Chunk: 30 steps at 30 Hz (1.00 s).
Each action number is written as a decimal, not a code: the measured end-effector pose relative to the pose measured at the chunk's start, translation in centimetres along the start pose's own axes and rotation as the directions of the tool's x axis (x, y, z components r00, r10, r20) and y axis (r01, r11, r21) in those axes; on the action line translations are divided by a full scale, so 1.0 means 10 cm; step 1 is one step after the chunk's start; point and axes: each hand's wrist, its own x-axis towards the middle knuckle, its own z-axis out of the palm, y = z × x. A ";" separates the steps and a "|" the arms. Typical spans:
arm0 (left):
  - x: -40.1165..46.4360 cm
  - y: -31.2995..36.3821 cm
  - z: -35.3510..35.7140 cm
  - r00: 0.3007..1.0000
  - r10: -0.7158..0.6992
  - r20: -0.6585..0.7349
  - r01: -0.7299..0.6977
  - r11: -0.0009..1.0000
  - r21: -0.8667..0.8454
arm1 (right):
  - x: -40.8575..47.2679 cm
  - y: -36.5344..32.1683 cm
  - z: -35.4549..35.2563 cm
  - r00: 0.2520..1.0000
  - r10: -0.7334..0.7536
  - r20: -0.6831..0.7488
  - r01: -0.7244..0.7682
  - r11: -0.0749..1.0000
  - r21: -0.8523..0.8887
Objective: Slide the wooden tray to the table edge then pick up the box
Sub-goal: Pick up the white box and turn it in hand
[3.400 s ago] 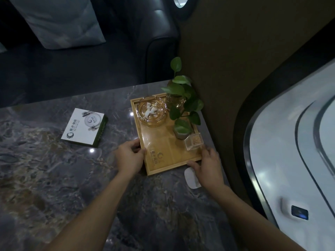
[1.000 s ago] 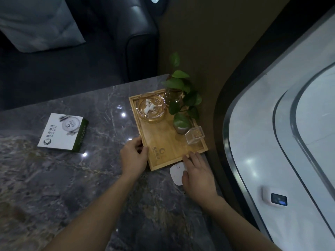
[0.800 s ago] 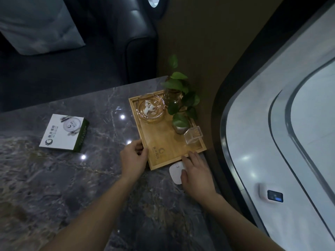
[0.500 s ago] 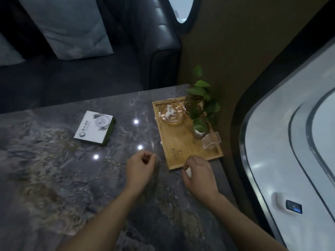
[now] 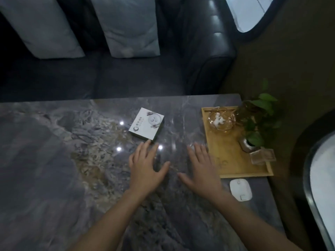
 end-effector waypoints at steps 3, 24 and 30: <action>0.11 -0.18 -0.09 0.998 -0.058 0.004 0.058 0.997 -0.046 | 0.19 -0.15 0.02 1.000 -0.021 0.018 0.020 1.000 0.024; 1.01 -0.63 -0.15 0.976 -0.214 0.048 0.220 0.948 -0.231 | 1.62 -0.70 0.03 0.991 -0.090 0.104 0.071 0.982 0.176; 1.05 -0.55 -0.06 0.971 -0.239 -0.002 0.224 0.913 -0.341 | 1.68 -0.73 0.07 0.985 -0.141 0.099 0.123 0.977 0.175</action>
